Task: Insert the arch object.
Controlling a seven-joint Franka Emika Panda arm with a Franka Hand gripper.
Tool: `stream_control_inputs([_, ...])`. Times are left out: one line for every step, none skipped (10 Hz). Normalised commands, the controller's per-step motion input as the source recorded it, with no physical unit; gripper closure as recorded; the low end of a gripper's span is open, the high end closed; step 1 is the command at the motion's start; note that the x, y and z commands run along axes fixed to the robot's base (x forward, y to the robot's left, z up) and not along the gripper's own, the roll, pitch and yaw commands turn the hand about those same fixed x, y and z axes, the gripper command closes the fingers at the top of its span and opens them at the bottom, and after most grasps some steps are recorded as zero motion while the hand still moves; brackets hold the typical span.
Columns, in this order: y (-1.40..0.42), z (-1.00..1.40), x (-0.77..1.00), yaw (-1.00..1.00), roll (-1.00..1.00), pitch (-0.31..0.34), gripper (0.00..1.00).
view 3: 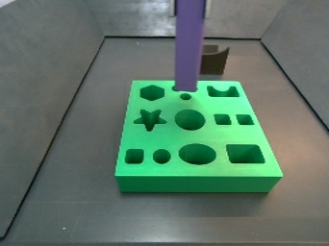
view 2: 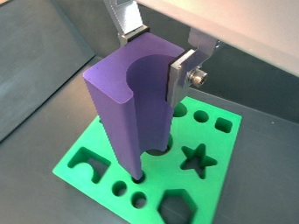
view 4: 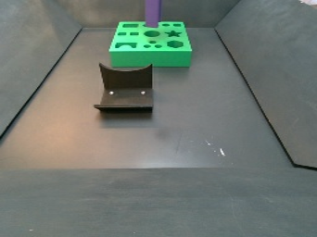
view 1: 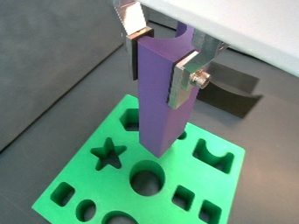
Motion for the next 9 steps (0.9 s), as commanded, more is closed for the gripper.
stream_control_inputs([0.07,-0.07,0.7,-0.53,0.07,0.0,1.0])
stream_control_inputs([0.15,-0.2,0.47,-0.73,0.15,0.0,1.0])
stream_control_inputs([0.14,-0.21,0.43,-0.75,0.16,0.0,1.0])
stream_control_inputs([0.14,-0.19,0.43,-0.76,0.15,0.0,1.0])
stream_control_inputs([0.18,0.0,0.35,-0.84,0.0,-0.003,1.0])
stream_control_inputs([0.19,0.0,0.34,-0.84,0.0,0.0,1.0])
stream_control_inputs([0.19,0.01,0.33,-0.84,0.0,0.0,1.0])
stream_control_inputs([0.19,0.01,0.33,-0.84,0.0,0.0,1.0])
stream_control_inputs([0.19,0.0,0.3,-0.84,0.0,0.0,1.0])
